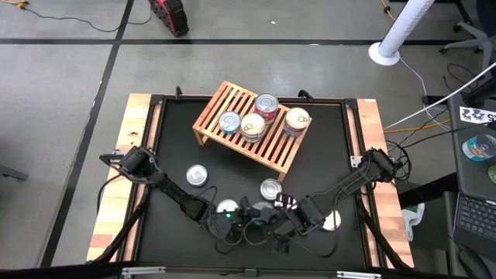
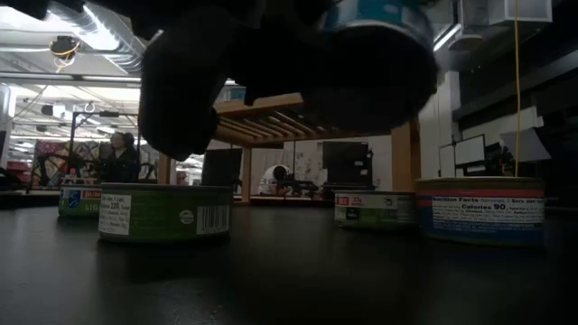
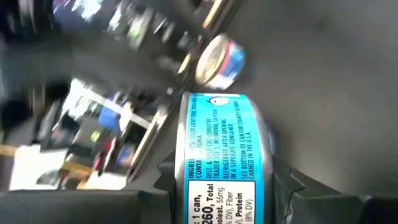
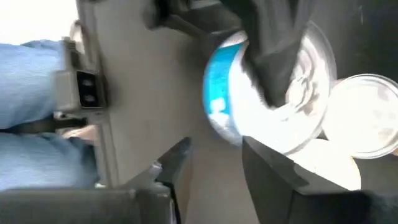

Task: Stack canned seafood by type on shelf
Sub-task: Stack the yellow and blue tuna can on top of the yellow and blue tuna can on the shelf

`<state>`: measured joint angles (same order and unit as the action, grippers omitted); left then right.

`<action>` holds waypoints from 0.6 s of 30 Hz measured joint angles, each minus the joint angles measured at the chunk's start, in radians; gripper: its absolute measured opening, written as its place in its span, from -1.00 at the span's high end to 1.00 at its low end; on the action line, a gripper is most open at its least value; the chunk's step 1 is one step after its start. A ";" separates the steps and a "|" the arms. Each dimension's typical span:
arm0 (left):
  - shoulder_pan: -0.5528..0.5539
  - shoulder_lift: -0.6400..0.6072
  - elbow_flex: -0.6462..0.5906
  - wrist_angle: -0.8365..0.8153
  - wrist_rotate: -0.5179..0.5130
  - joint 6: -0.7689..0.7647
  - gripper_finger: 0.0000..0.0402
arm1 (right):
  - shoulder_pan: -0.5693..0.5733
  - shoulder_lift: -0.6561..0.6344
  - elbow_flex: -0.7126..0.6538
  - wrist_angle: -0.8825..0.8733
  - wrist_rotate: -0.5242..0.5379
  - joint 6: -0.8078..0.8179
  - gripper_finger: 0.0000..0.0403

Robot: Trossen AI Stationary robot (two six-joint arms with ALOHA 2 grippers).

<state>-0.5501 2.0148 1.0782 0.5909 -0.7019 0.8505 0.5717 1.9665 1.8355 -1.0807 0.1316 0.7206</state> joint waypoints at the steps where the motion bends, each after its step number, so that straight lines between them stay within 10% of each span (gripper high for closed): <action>1: -0.004 -0.001 0.000 0.000 -0.038 -0.006 0.37 | 0.001 -0.001 0.022 -0.019 0.011 -0.005 0.31; 18: 0.042 -0.281 0.000 -0.192 -0.505 0.220 0.32 | 0.120 -0.002 0.248 -0.342 0.295 -0.014 0.31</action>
<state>-0.5080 1.7333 1.0779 0.3993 -1.2068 1.0705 0.6917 1.9648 2.0834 -1.4231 0.4270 0.7066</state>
